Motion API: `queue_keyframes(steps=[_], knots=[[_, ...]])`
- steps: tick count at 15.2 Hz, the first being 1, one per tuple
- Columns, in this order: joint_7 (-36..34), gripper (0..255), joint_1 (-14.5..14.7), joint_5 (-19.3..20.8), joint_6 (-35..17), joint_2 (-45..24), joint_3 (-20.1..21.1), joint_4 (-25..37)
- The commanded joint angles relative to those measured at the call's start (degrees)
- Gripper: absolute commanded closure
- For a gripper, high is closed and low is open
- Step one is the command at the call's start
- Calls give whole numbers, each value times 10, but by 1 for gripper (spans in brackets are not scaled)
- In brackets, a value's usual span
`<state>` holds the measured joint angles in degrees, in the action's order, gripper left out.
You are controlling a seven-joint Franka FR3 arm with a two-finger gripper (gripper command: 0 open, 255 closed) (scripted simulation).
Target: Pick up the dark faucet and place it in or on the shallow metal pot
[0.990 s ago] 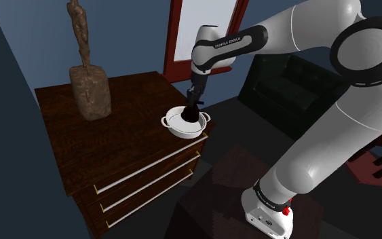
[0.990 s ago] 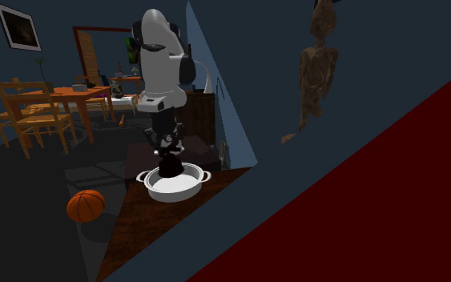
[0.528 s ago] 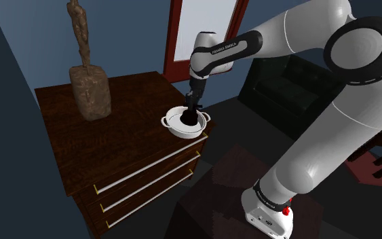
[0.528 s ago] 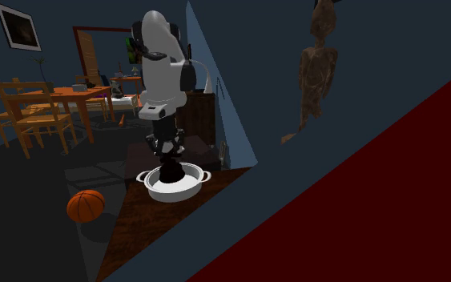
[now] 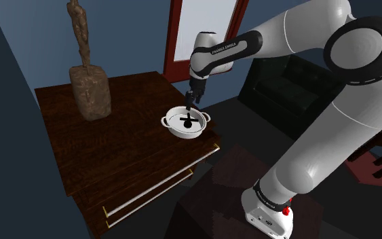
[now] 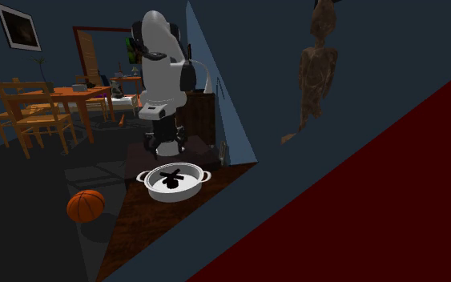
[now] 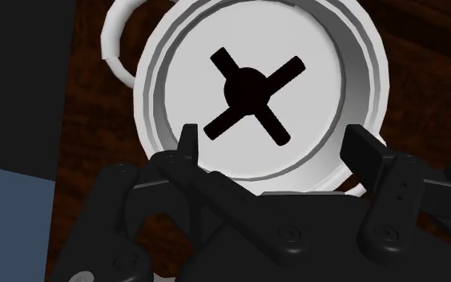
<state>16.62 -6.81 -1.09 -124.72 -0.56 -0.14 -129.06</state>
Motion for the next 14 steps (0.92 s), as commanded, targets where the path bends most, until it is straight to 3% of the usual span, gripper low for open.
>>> queue_keyframes(steps=[1, 6, 14], knots=[[0, 0, 0, 0, 0, 0, 0, 0], [-1, 0, -1, 1, 73, 29, -1, 44], [-1, 0, -1, 1, 73, 29, -1, 44]])
